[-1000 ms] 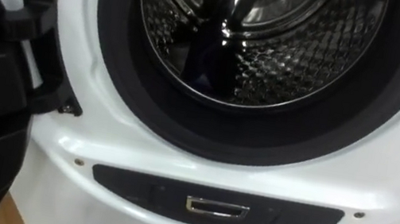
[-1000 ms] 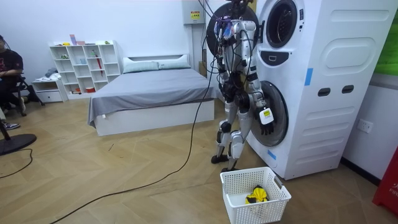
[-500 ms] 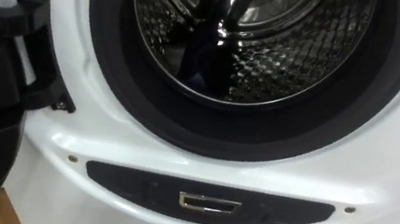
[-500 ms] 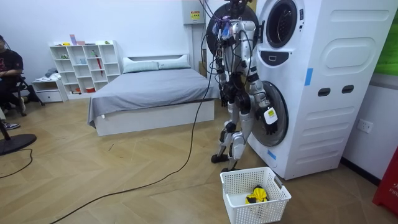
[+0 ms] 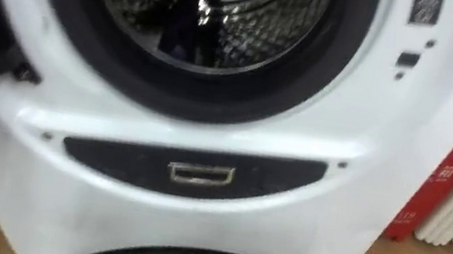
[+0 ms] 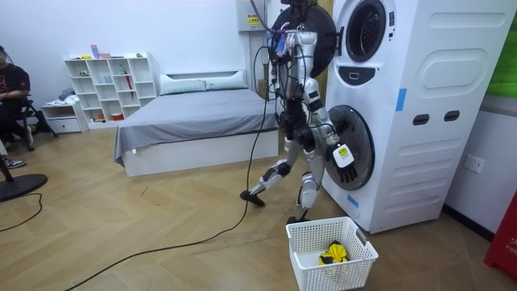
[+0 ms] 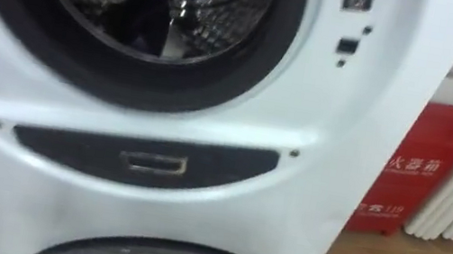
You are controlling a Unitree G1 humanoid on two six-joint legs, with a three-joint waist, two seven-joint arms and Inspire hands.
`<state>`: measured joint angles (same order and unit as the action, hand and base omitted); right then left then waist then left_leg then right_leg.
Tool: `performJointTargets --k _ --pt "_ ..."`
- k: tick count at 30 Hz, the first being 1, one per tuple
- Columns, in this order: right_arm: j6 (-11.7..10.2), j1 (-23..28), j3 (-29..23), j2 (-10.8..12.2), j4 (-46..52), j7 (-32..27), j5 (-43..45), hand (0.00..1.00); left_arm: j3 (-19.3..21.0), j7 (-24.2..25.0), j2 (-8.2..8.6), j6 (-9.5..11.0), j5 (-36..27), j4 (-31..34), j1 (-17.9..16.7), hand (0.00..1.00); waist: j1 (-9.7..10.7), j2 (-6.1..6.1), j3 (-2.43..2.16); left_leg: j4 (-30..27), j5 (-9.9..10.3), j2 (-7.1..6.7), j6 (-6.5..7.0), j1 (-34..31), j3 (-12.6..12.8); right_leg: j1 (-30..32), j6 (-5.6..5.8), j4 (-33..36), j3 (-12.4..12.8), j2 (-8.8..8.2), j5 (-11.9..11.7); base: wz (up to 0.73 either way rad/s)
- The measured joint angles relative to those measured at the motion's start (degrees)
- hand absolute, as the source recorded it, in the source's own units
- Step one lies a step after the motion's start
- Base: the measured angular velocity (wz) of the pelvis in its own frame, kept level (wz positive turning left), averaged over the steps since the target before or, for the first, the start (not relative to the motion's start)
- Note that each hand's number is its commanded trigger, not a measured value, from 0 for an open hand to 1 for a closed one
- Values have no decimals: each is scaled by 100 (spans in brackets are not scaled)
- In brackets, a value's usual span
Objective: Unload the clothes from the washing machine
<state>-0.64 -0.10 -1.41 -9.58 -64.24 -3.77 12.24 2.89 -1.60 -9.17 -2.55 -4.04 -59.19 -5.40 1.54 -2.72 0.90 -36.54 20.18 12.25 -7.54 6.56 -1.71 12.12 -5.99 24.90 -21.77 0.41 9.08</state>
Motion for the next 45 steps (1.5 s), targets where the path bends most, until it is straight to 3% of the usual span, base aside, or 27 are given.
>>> performJointTargets --k 1,2,3,4,6,7,9,10,11,12,14,15,16,18,19,20,22,24,25,26,29,34,36,38,40,45 --pt "-4 -44 3 2 3 -1 10 0 -51 2 4 -1 -1 3 91 0 2 21 -20 298 176 -2 15 52 11 101 8 -17 -34 -32 -94 37" --pt "1 -157 3 -5 4 -15 20 0 -171 5 5 -1 0 32 219 0 -2 -9 -21 756 487 -4 49 92 43 306 29 -53 -39 -70 -308 27" --pt "17 -270 -1 -6 8 -32 79 0 -242 5 9 -4 4 28 367 0 -15 -48 -15 1043 721 -34 166 16 132 469 104 -136 -27 -107 -525 18" --pt "31 -325 -3 -2 8 -27 124 0 -264 7 8 2 11 7 400 0 -29 -54 -11 1114 780 -106 243 -37 184 544 129 -179 1 -148 -668 7" --pt "29 -351 5 11 15 22 206 0 -265 13 21 -1 128 -64 406 0 -47 -16 -36 1158 783 -375 377 -178 325 580 266 -485 201 -290 -1123 -10" --pt "31 -326 14 5 31 66 285 0 -267 39 21 1 136 -69 272 0 -55 30 -67 1159 666 -585 586 -203 402 527 377 -743 420 -372 -1426 -23" --pt "66 -300 18 -10 49 88 275 0 -366 62 -34 0 72 -119 29 0 19 72 -54 1121 522 -913 910 -284 832 440 633 -1128 773 -613 -2001 -15" --pt "82 -299 12 -14 46 88 263 0 -390 60 -52 0 68 -122 -3 0 64 52 -45 1034 525 -901 951 -369 1000 447 669 -1009 774 -685 -1970 34" --pt "138 -259 -1 -29 46 84 227 0 -385 59 -64 1 9 -125 -38 0 180 39 -31 948 471 -882 1012 -459 1210 515 692 -214 761 -834 -1434 67" --pt "158 -217 -53 -76 52 84 136 0 -388 54 -52 7 -38 -123 -48 0 244 102 -11 985 381 -880 1078 -474 1321 533 695 787 764 -960 -835 70" --pt "158 -210 -37 -176 78 74 13 0 -399 42 -39 48 -38 -43 -48 0 244 97 -19 996 225 -867 1102 -535 1529 412 690 1987 839 -1086 -257 53" --pt "156 -201 -28 -201 82 71 -64 0 -355 27 -38 96 -36 -29 -49 0 195 181 -19 1043 122 -869 1102 -536 1685 164 691 2554 897 -1146 20 41" --pt "155 -186 -26 -203 83 75 -67 0 -320 26 -40 111 -34 -30 -56 0 161 226 -46 1085 68 -871 1095 -536 1785 6 685 2743 949 -1159 130 25" --pt "104 -170 29 -202 69 98 -227 0 -270 3 -44 120 -30 91 -111 0 -94 415 -126 1280 -143 -873 1014 -489 2268 -779 760 2705 1076 -1262 454 -16" --pt "59 -171 32 -198 49 98 -237 0 -240 3 -32 124 -37 101 -120 0 -168 404 -134 1283 -190 -866 968 -498 2322 -998 811 2456 1094 -1273 563 -55" --pt "16 -168 94 -178 60 109 -192 0 -178 3 -20 135 -45 99 -146 0 -353 487 -122 1264 -269 -814 891 -510 2449 -1230 940 1862 1134 -1197 795 -78" --pt "28 -172 301 -174 227 190 -100 0 -93 7 -19 141 -52 86 -169 0 -617 447 -126 1355 -437 -816 814 -621 2203 -1313 905 1058 1107 -961 858 -110" --pt "-7 -348 490 -147 251 295 105 0 189 26 -40 149 -51 69 -156 0 -825 468 -136 1523 -589 -890 695 -798 1475 -1495 898 6 1036 -676 858 -119" --pt "-8 -391 515 -152 259 309 146 0 216 34 -48 160 -71 63 -138 0 -835 496 -108 1515 -596 -887 682 -832 1423 -1524 858 -190 1011 -635 853 -77" --pt "-5 -456 526 -160 286 310 190 0 251 47 -47 175 -82 55 -108 0 -834 539 -91 1476 -621 -868 657 -955 1368 -1526 713 -443 988 -580 824 -40" --pt "1 -425 527 -168 358 306 441 0 241 60 -31 203 -84 49 -41 0 -678 561 -54 1506 -750 -756 626 -1098 1306 -1509 634 -818 949 -423 595 -5" --pt "-31 -408 511 -164 482 245 686 0 255 107 0 235 -80 46 -84 0 -675 549 -62 1505 -822 -694 589 -1230 1152 -1500 590 -945 860 -316 517 13" --pt "-108 -389 468 -170 571 168 756 0 263 109 47 262 -89 65 -193 0 -664 509 -99 1496 -854 -704 577 -1248 1074 -1517 564 -982 778 -312 495 15" --pt "-141 -379 467 -170 623 86 742 0 254 110 96 266 -122 65 -208 0 -637 429 -102 1470 -862 -713 567 -1296 985 -1561 549 -1045 627 -315 478 26" --pt "-180 -316 465 -170 622 50 785 0 263 109 137 300 -236 65 -229 0 -615 381 -115 1489 -871 -745 563 -1262 909 -1693 549 -1139 497 -320 479 34" --pt "-186 -171 458 -175 621 -62 744 0 326 73 148 398 -715 50 -291 0 -588 436 -84 1653 -875 -938 560 -1071 622 -2098 606 -1360 146 -382 519 35"
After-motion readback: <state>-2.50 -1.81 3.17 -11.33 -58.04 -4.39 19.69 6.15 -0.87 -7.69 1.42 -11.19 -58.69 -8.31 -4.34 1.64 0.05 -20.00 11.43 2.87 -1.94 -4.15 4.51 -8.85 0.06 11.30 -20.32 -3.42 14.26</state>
